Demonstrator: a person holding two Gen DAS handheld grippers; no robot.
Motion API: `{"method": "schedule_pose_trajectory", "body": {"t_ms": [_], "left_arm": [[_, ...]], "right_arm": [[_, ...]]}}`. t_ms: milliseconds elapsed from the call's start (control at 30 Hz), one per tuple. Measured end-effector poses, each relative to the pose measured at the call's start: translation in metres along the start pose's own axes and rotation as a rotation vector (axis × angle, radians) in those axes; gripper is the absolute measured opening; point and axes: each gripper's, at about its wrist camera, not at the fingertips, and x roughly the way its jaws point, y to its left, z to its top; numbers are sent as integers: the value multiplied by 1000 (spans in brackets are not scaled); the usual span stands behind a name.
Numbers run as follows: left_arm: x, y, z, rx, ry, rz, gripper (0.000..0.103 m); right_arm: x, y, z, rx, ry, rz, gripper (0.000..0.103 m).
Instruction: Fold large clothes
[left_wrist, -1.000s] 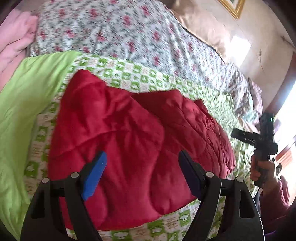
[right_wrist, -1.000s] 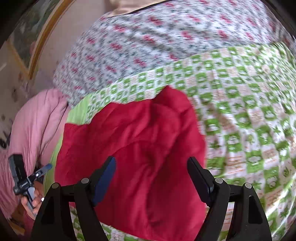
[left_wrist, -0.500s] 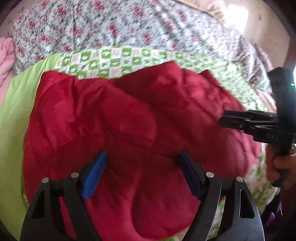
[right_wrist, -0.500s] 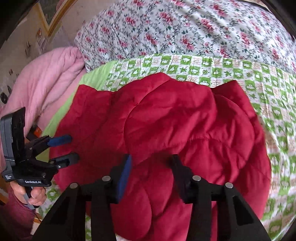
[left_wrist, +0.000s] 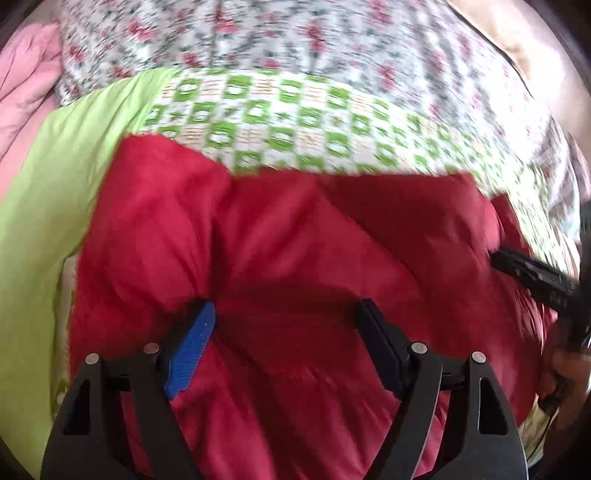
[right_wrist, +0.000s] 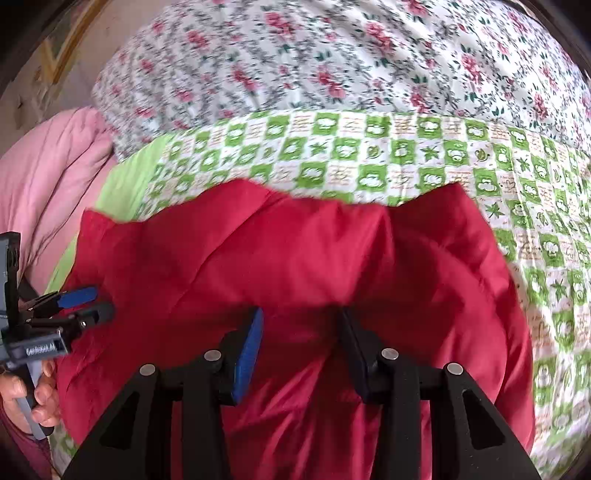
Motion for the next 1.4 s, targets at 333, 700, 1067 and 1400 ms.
{"method": "schedule_pose_trajectory", "body": {"t_ms": [333,700,1067,1400], "left_arm": [[45,67,22,-239,-14,3,80],[64,74,25,-269,29,-10,80],[-39,50,-16,-161,-103,-57,79],[-85,19,-88,-91,-122,-127,79]], "right_arm": [[33,-62,15,211,6,-40,42],[42,-92,10,371,17,20,30],[-16,-67,9,307,-70,41,36],[-80,-6,-44,122,-63,127,37]]}}
